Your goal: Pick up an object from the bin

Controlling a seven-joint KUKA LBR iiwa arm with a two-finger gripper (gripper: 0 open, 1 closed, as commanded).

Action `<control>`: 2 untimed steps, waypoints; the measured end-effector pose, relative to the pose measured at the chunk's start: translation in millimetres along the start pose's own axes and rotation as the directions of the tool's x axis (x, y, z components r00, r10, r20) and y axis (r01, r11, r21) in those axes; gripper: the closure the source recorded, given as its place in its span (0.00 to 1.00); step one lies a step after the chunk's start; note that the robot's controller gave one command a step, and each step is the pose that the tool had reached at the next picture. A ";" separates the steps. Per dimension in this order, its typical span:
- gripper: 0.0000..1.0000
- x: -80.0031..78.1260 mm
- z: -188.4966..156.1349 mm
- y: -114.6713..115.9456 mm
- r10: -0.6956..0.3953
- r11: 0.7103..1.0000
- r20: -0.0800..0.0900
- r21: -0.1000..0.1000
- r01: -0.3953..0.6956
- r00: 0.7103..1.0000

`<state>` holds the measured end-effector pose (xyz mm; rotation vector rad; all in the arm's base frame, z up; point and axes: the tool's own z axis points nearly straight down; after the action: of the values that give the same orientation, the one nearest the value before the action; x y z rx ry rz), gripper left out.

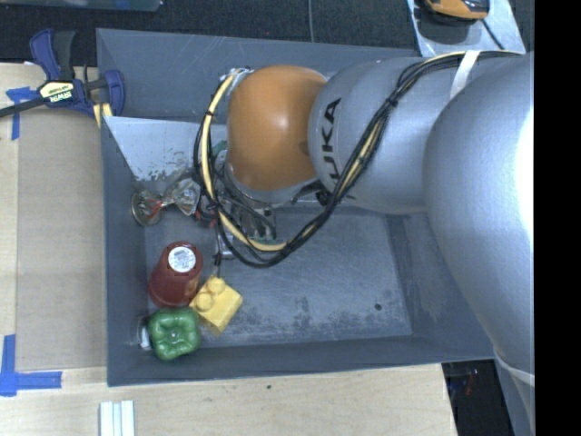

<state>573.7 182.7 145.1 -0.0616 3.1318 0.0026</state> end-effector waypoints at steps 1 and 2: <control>0.00 27.9 32.8 -2.2 0.001 1.000 0.001 -0.001 -0.001 1.000; 1.00 54.2 62.6 -2.2 -0.024 1.000 0.020 -0.007 0.025 0.999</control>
Offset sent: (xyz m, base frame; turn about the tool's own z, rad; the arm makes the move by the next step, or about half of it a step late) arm -0.0601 -0.0078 -0.0751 -0.0224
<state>520.3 178.4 82.0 -0.0994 3.1109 0.0144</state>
